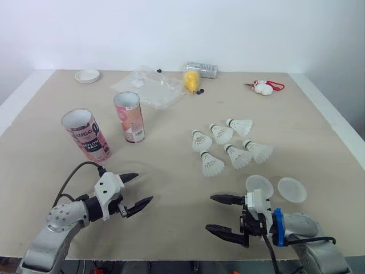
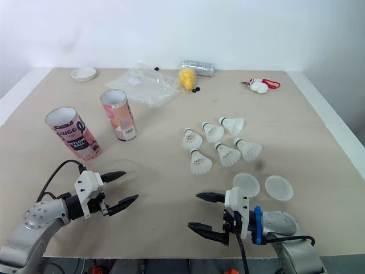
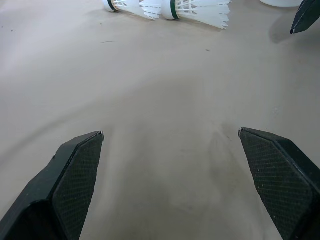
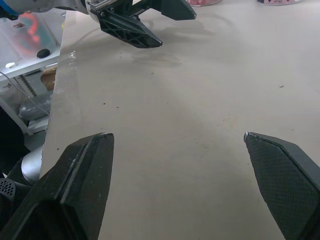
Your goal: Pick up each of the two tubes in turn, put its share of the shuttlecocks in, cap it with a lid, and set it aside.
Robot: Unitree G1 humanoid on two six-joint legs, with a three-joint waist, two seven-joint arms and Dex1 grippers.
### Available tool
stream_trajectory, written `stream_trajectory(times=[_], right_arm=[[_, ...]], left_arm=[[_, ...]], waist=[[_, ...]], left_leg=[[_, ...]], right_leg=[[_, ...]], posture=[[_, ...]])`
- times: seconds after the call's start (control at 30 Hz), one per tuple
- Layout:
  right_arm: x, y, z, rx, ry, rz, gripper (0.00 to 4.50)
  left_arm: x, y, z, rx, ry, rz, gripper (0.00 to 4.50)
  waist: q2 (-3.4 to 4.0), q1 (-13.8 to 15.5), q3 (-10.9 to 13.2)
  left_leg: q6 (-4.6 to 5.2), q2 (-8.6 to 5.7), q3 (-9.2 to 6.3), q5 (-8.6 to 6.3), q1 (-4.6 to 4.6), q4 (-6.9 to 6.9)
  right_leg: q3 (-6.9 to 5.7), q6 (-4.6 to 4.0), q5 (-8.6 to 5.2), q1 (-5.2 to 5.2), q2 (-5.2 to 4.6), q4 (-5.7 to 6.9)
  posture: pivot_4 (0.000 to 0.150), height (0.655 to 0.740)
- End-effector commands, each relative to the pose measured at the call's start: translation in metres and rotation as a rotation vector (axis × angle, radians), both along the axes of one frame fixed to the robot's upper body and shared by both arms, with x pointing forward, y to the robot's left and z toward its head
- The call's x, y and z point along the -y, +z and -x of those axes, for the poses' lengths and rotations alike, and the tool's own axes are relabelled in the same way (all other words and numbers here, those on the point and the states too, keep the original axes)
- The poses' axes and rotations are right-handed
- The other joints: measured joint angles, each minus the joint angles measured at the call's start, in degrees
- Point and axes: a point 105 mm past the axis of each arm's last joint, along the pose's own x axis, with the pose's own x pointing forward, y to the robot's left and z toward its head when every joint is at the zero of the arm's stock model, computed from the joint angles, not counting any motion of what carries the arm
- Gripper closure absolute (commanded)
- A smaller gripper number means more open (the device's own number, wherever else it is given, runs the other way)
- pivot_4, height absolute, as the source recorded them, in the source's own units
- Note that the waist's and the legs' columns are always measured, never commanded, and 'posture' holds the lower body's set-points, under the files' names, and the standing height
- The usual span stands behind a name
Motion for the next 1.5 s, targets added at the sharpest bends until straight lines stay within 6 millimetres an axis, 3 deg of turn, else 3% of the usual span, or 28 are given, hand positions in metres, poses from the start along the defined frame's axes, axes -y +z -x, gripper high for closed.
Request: stream_trajectory(times=[0.03, 0.77, 0.97, 1.13, 1.3, 1.5], right_arm=[[0.0, 0.008, -0.002, 0.037, 0.003, -0.011, 0.03], [-0.002, 0.018, -0.012, 0.05, -0.044, -0.043, 0.03], [0.004, 0.061, -0.02, 0.049, -0.085, -0.159, 0.03], [0.006, 0.101, -0.045, 0.14, -0.099, -0.15, 0.03], [-0.006, 0.108, -0.078, 0.146, -0.094, -0.129, 0.03], [-0.022, 0.107, -0.096, 0.216, 0.024, -0.068, 0.03]], left_arm=[[0.0, 0.009, -0.001, 0.042, -0.007, -0.006, 0.0], [0.001, 0.009, -0.002, 0.06, -0.019, 0.004, 0.0], [-0.007, 0.016, -0.012, 0.069, 0.113, 0.082, 0.0], [-0.015, 0.02, -0.02, 0.095, 0.259, 0.121, 0.0], [-0.03, 0.025, -0.029, 0.136, 0.483, 0.186, 0.0], [-0.048, 0.023, -0.019, 0.171, 0.719, 0.198, 0.0]], waist=[[0.0, 0.0, 0.0], [0.0, 0.0, 0.0], [0.0, 0.0, 0.0], [-0.02, -0.15, 0.03], [-0.04, -0.18, 0.03], [-0.04, -0.16, 0.04]], left_leg=[[0.0, 0.0, 0.0, 0.0, 0.0, 0.0], [0.0, 0.0, 0.0, 0.0, 0.0, 0.0], [0.0, 0.0, 0.0, 0.0, -0.01, 0.02], [0.02, 0.0, 0.03, 0.01, 0.0, 0.11], [0.03, 0.0, 0.03, 0.02, -0.01, 0.16], [0.06, -0.02, 0.05, -0.03, -0.06, 0.1]], right_leg=[[0.0, 0.0, 0.0, 0.0, 0.0, 0.0], [0.0, 0.01, 0.01, 0.0, 0.0, 0.0], [0.02, 0.22, 0.14, 0.02, 0.0, 0.0], [0.09, 0.14, 0.19, 0.03, 0.02, 0.0], [0.12, 0.17, 0.23, 0.03, 0.06, 0.0], [0.19, 0.26, 0.31, -0.01, 0.06, -0.02]], posture=[[0.15, 0.74], [0.15, 0.74], [0.15, 0.74], [0.15, 0.74], [0.15, 0.74], [0.15, 0.74]])
